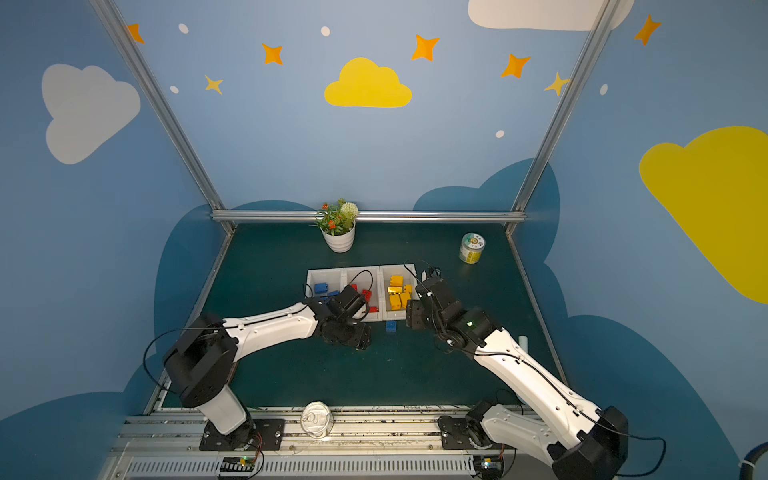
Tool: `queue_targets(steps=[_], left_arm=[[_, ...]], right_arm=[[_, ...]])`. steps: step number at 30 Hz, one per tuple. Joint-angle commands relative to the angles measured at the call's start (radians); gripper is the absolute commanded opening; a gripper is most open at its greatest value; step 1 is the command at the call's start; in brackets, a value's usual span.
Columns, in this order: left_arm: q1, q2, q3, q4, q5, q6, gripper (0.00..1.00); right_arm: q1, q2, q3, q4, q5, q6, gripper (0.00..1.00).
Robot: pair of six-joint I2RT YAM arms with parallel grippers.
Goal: Sort the legos into containers by color
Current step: 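Grasp the yellow brick near the tray with the left gripper while the right withdraws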
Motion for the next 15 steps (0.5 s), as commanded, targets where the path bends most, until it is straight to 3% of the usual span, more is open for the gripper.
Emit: queue_targets(steps=[1, 10, 15], left_arm=[[-0.013, 0.048, 0.06, -0.079, -0.04, -0.044, 0.76], [-0.054, 0.181, 0.202, -0.173, -0.079, -0.014, 0.75], [-0.078, 0.21, 0.228, -0.197, -0.101, 0.01, 0.62]], right_arm=[[-0.008, -0.031, -0.019, -0.019, -0.011, -0.014, 0.71], [-0.023, -0.062, -0.039, -0.042, -0.049, -0.036, 0.71], [-0.029, -0.074, -0.054, -0.036, -0.053, -0.023, 0.71]])
